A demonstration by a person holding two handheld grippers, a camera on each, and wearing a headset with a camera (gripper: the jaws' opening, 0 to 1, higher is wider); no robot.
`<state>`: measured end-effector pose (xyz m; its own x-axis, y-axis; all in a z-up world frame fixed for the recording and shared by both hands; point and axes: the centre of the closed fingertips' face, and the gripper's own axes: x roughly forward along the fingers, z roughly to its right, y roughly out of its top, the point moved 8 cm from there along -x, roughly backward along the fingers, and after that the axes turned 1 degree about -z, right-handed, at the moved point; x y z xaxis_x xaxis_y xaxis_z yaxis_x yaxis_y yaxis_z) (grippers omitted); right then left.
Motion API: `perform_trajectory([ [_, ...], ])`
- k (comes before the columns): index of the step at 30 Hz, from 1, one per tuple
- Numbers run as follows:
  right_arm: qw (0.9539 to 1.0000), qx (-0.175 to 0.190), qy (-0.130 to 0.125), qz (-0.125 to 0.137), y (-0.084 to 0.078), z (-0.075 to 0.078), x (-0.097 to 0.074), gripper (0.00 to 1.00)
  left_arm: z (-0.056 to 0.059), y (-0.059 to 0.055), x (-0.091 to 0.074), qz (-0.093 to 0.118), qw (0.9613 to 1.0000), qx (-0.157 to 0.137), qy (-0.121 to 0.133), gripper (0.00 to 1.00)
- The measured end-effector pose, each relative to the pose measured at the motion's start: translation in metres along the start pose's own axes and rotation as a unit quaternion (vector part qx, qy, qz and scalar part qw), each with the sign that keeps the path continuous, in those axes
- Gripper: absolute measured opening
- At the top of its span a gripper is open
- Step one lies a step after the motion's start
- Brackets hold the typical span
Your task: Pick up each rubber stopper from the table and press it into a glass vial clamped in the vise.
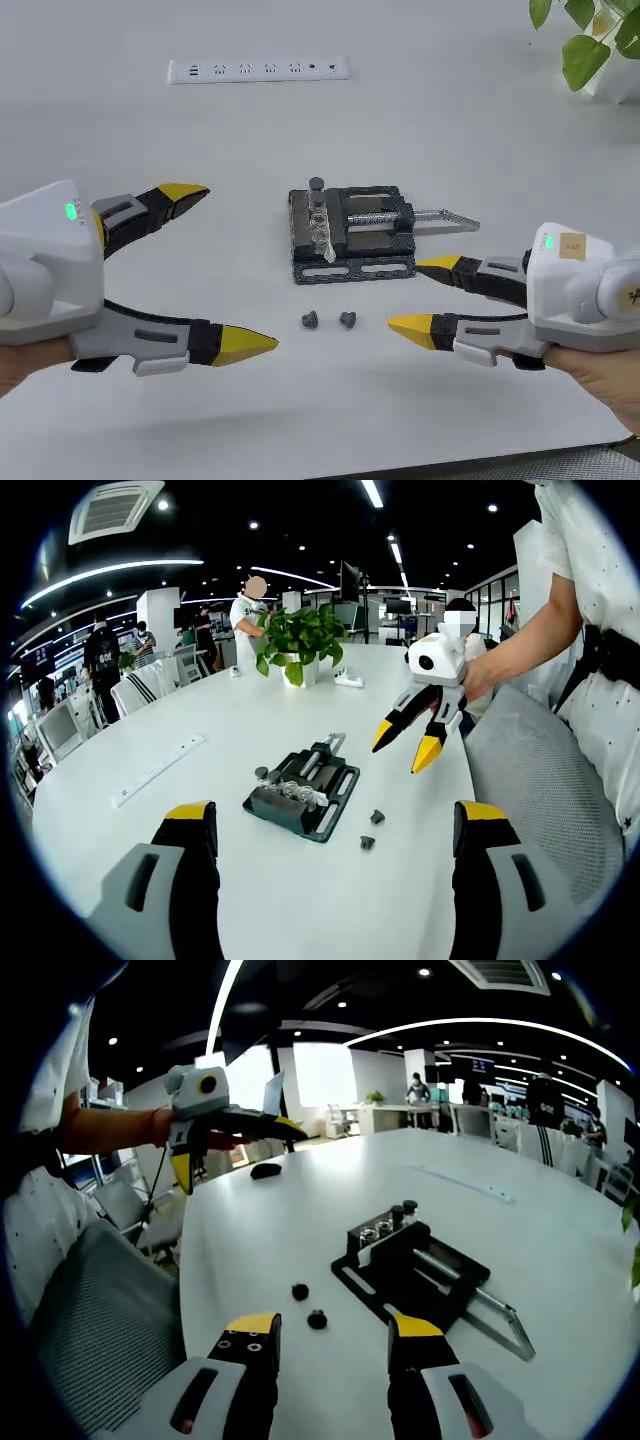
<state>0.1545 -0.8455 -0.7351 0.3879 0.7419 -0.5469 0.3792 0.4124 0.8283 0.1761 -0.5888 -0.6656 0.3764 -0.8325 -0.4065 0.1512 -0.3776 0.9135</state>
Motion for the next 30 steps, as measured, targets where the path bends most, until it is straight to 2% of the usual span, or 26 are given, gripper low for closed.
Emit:
perform_trajectory([
  [10,0.9999,0.003,-0.007,-0.008,-0.012,-0.007,0.020,0.28,0.000,-0.001,0.000,0.001,1.0000,-0.004,0.001,0.98],
  [17,0.9997,-0.009,-0.013,-0.019,-0.016,-0.013,0.036,0.18,0.000,-0.002,-0.001,0.002,1.0000,-0.007,0.003,0.97],
  [22,0.9995,-0.014,-0.010,-0.029,-0.020,-0.014,0.047,0.16,0.000,-0.004,-0.001,0.002,0.9999,-0.010,0.003,0.96],
  [30,0.9991,-0.017,-0.012,-0.037,-0.023,-0.014,0.054,0.14,-0.002,-0.006,-0.001,0.002,0.9999,-0.014,0.004,0.96],
])
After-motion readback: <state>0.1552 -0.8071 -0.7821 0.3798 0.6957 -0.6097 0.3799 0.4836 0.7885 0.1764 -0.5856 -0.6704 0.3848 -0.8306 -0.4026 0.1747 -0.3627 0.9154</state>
